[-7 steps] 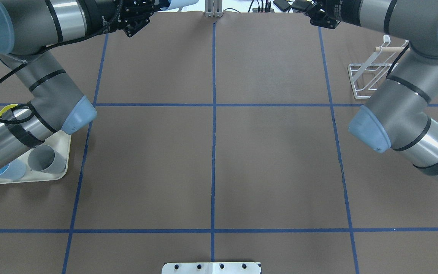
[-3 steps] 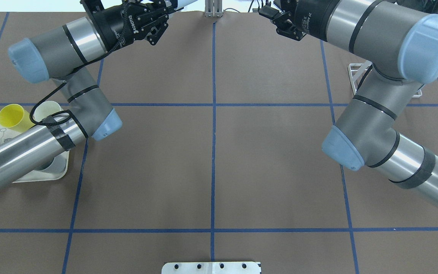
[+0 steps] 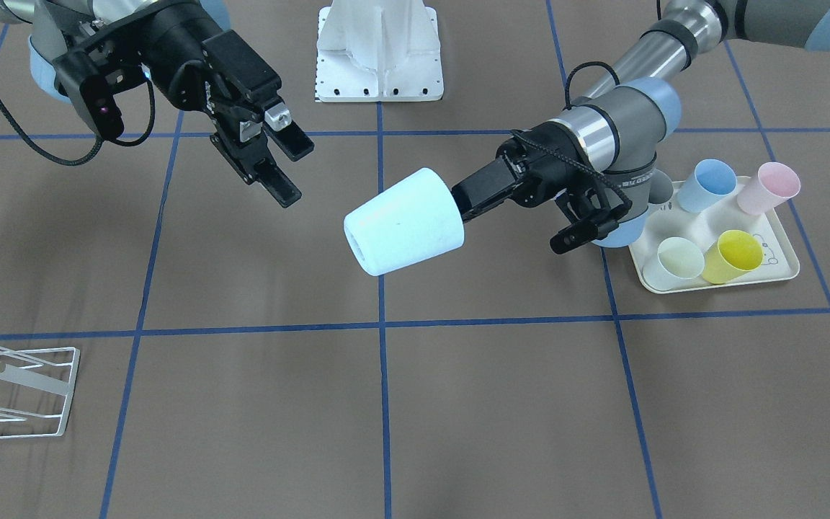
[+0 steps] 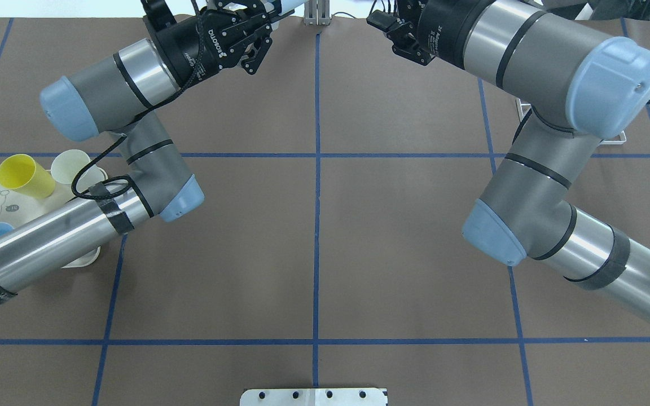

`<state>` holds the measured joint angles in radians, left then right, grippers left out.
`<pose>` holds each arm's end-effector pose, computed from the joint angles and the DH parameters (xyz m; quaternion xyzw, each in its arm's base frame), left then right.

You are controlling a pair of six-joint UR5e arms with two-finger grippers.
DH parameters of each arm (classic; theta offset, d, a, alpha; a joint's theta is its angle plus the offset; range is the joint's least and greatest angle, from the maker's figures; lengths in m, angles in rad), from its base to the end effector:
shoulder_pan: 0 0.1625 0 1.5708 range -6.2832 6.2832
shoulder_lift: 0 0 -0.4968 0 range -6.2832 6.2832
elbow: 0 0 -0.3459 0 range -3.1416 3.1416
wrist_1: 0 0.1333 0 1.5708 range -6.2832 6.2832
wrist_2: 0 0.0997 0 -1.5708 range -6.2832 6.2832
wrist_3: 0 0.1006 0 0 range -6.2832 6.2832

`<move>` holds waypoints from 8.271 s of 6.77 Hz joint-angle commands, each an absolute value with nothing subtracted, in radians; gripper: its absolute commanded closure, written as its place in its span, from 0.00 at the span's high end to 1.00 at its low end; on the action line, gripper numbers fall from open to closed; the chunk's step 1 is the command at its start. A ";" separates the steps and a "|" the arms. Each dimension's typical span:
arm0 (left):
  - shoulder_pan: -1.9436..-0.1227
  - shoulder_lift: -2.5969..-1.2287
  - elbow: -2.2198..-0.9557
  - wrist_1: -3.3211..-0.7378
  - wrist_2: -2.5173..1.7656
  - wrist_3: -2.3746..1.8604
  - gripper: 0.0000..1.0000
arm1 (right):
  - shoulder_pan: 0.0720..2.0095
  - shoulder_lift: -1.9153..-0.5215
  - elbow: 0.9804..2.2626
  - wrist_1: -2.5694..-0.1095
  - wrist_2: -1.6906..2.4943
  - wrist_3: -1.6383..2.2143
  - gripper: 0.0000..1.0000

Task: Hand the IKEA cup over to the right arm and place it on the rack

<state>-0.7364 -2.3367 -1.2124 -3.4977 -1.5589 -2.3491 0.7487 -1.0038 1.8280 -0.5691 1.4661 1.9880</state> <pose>0.4029 -0.5467 0.2419 -0.0169 0.9195 -0.2738 0.2816 -0.3222 -0.4957 0.2059 0.1619 -0.7741 0.3707 0.4869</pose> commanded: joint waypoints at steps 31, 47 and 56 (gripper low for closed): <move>-1.173 -2.097 -1.483 -3.031 -2.266 -1.783 1.00 | 1.248 -1.719 1.720 -0.461 1.490 0.865 0.00; -1.170 -2.052 -1.485 -3.033 -2.264 -1.779 1.00 | 0.969 -1.608 1.505 -0.430 1.100 0.968 0.00; -1.372 -2.014 -1.503 -2.837 -2.445 -1.339 1.00 | 1.002 -1.718 1.744 -0.376 1.380 1.036 1.00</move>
<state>-1.3027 -2.0420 -1.4913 -2.9217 -2.3794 -1.5274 0.9898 -1.6840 1.6754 -0.3747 1.3023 0.9871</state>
